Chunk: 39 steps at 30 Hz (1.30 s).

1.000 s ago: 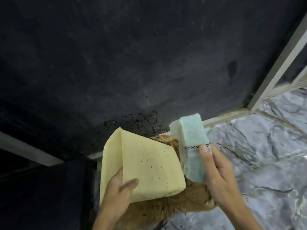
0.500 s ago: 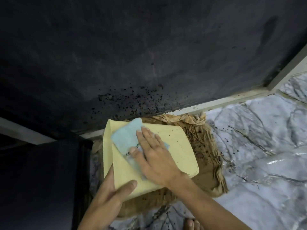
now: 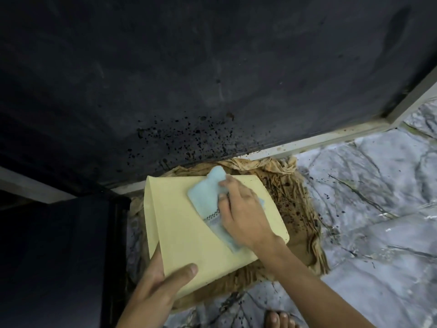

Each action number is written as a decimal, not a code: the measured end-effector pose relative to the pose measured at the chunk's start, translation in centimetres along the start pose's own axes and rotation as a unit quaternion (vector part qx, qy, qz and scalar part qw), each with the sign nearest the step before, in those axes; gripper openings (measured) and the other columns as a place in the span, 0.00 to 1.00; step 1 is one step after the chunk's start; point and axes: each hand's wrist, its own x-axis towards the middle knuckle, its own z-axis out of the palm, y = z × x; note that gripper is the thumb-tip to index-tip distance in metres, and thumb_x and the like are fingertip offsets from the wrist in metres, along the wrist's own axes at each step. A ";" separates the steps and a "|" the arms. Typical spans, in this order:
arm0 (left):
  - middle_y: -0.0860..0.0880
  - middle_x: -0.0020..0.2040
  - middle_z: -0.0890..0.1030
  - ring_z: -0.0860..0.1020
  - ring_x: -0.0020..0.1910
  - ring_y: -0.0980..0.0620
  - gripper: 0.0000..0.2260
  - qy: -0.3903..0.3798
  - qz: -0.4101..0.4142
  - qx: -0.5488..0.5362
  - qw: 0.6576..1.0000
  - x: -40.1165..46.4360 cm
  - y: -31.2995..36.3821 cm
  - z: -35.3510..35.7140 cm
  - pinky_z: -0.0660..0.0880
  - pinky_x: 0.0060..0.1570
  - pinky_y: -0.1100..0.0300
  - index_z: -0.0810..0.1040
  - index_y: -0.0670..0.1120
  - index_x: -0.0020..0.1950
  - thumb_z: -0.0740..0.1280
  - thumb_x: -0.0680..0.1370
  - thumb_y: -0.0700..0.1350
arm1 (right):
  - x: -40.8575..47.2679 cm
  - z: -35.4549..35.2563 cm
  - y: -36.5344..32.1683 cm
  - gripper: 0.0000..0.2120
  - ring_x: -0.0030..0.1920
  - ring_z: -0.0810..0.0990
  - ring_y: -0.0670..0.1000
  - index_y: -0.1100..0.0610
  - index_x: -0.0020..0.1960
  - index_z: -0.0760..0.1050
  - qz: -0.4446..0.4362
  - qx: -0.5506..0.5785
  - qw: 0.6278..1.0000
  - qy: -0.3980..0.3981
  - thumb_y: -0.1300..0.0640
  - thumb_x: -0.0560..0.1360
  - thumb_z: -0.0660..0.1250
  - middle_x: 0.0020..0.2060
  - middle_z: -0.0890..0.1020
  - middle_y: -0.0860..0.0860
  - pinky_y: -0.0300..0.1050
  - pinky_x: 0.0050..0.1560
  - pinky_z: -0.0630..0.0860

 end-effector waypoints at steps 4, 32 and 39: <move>0.53 0.64 0.86 0.82 0.66 0.56 0.32 -0.009 0.000 -0.002 1.000 0.4 0.2 -0.2 0.65 0.76 0.47 0.76 0.58 0.70 0.72 0.68 0.37 | 0.3 0.2 -1.8 0.28 0.78 0.38 0.49 0.58 0.79 0.47 -0.052 -0.033 0.992 -0.113 0.49 0.82 0.39 0.80 0.44 0.53 0.55 0.77 0.39; 0.53 0.59 0.88 0.85 0.58 0.59 0.30 0.042 -0.009 0.005 0.999 0.0 -0.3 1.0 0.72 0.61 0.58 0.79 0.58 0.66 0.66 0.76 0.26 | -4.7 0.1 5.9 0.36 0.79 0.43 0.45 0.51 0.80 0.47 0.179 -0.001 0.984 0.018 0.33 0.77 0.39 0.79 0.47 0.45 0.53 0.78 0.44; 0.49 0.65 0.86 0.83 0.65 0.51 0.34 0.013 0.010 -0.010 1.000 0.3 0.2 1.1 0.77 0.64 0.59 0.76 0.55 0.72 0.66 0.73 0.24 | -8.9 0.9 -1.5 0.26 0.79 0.45 0.45 0.43 0.79 0.47 -0.036 0.019 0.999 -0.028 0.40 0.82 0.43 0.80 0.51 0.45 0.48 0.77 0.42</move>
